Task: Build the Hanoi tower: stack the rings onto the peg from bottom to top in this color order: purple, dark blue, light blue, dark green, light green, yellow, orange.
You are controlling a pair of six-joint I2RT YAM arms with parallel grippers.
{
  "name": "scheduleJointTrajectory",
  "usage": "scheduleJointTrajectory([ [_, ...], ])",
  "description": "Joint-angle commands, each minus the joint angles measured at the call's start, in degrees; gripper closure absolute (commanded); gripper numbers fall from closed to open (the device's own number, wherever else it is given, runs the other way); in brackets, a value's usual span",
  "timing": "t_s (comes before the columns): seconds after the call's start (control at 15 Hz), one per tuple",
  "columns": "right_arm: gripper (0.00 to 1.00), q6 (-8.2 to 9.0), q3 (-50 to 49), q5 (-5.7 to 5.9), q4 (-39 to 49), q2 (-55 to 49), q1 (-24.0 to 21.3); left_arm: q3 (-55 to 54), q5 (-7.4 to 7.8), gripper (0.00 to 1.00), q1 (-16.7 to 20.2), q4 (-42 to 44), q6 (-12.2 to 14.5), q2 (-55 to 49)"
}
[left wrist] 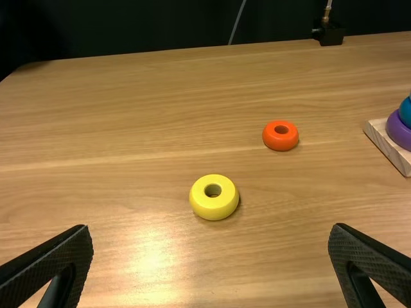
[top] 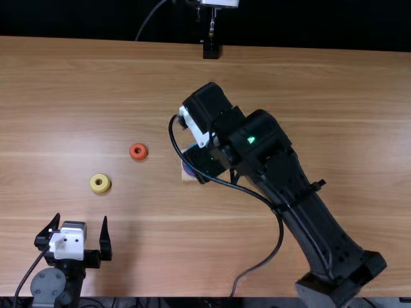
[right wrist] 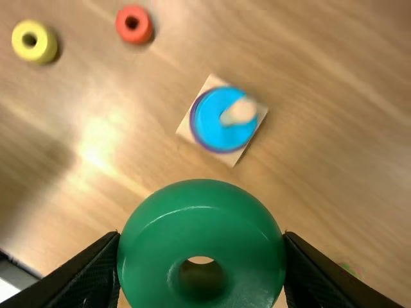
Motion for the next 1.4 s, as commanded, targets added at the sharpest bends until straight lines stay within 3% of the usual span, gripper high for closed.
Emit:
scheduleJointTrajectory([
  [0.0, 1.00, -0.38, 3.6, -0.02, -0.2, 3.0, -1.4, -6.0, 0.45, 0.00, -0.3, -4.6, -0.1, -0.7],
  [0.33, 1.00, -0.38, 4.8, 0.09, 0.6, 6.7, -1.7, -6.0, 0.45, 0.00, -0.3, -4.6, -0.1, -0.7],
  [0.6, 1.00, -0.70, 11.5, 0.19, 0.3, 11.0, -1.8, -6.0, 0.45, 0.00, -0.3, -4.6, -0.1, -0.7],
  [1.0, 1.00, -3.13, 12.3, 0.19, 0.6, 12.6, -4.2, -6.0, 0.45, 0.00, -0.3, -4.6, -0.1, -0.7],
  [1.33, 1.00, -3.44, 12.5, 0.19, 1.0, 13.3, -4.8, -6.0, 0.45, 0.00, -0.3, -4.6, -0.1, -0.7],
])
